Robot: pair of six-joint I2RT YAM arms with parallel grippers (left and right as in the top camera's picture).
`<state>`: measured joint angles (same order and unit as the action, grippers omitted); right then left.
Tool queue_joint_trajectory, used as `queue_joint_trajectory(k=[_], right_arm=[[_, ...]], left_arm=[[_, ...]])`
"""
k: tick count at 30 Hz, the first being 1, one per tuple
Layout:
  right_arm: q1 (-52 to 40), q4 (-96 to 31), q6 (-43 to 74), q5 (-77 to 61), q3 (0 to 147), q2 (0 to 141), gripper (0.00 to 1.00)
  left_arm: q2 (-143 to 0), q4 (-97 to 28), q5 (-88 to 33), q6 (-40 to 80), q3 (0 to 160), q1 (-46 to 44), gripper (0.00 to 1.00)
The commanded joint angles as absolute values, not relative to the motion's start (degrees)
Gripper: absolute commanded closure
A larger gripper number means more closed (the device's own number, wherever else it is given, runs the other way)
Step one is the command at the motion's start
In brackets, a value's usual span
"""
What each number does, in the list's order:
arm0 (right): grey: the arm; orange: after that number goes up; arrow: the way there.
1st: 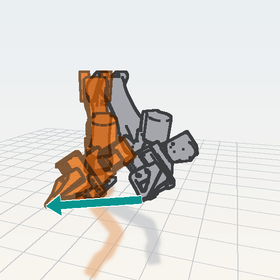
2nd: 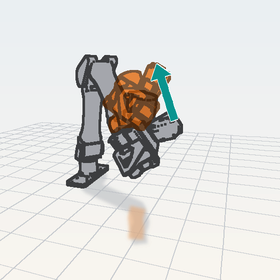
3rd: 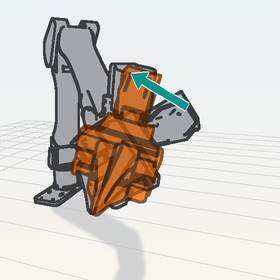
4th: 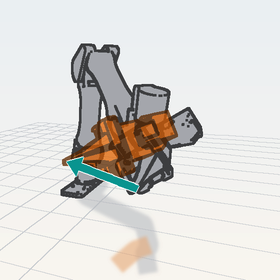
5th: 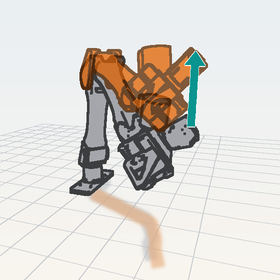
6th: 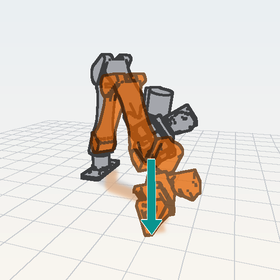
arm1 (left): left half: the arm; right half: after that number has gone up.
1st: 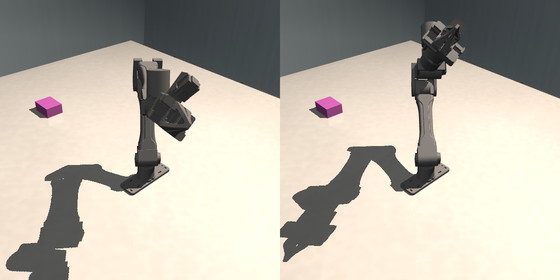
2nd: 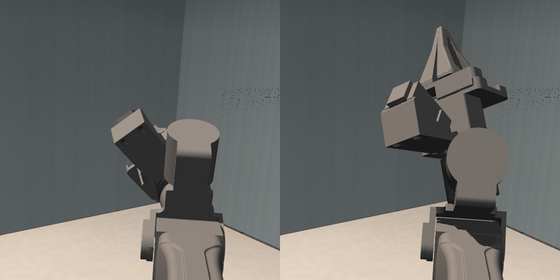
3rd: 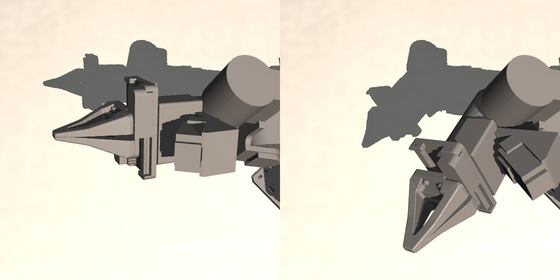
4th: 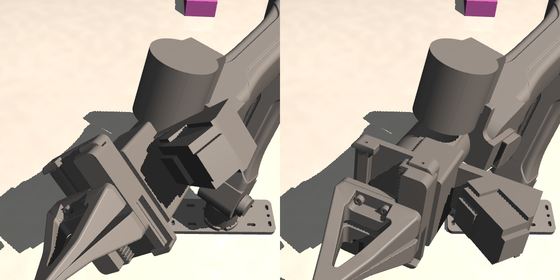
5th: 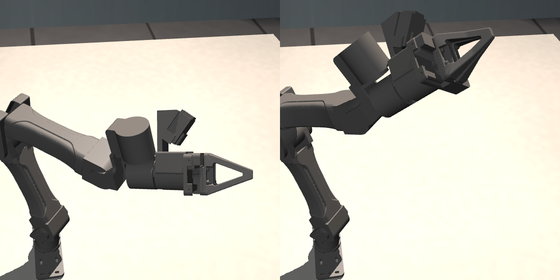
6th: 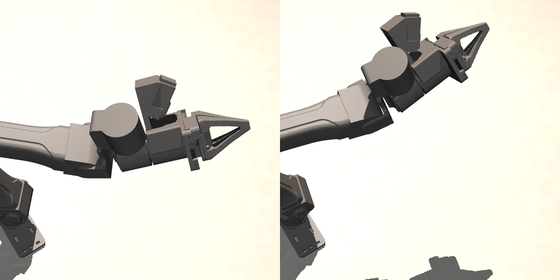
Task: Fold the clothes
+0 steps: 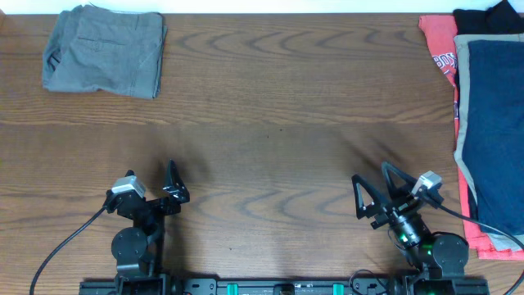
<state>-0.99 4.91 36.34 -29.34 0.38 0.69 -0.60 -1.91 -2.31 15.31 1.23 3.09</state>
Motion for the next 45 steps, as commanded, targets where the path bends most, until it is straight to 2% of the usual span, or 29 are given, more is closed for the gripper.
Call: queue_joint_trajectory(k=[1, 6, 12, 21, 25, 35, 42, 45], right_arm=[[-1.5, 7.9, 39.0, -32.0, 0.3, 0.4, 0.01], [-1.5, 17.3, 35.0, -30.2, 0.6, 0.5, 0.01], [-1.5, 16.8, 28.1, -26.0, 5.7, 3.9, 0.01], [-1.5, 12.8, 15.5, -17.9, 20.4, 24.5, 0.01], [-1.5, 6.6, 9.7, -8.5, 31.3, 37.0, 0.01], [2.3, -19.4, -0.6, 15.1, 66.7, 70.9, 0.01], [9.6, -32.9, -1.4, 16.5, 87.2, 89.2, 0.01], [11.7, -35.6, -1.4, 16.7, 91.5, 93.6, 0.01]], left_arm=[[-0.2, -4.0, -0.6, 14.8, 0.2, 2.9, 0.02], [-0.2, -4.0, -0.6, 14.8, 0.2, 2.9, 0.02], [-0.2, -4.0, -0.6, 14.8, 0.2, 2.9, 0.02], [-0.2, -4.0, -0.6, 14.8, 0.2, 2.9, 0.02], [-0.2, -4.0, -0.6, 14.8, 0.2, 2.9, 0.02], [-0.2, -4.0, -0.6, 14.8, 0.2, 2.9, 0.02], [-0.2, -4.0, -0.6, 14.8, 0.2, 2.9, 0.02], [-0.2, -4.0, -0.6, 14.8, 0.2, 2.9, 0.02]])
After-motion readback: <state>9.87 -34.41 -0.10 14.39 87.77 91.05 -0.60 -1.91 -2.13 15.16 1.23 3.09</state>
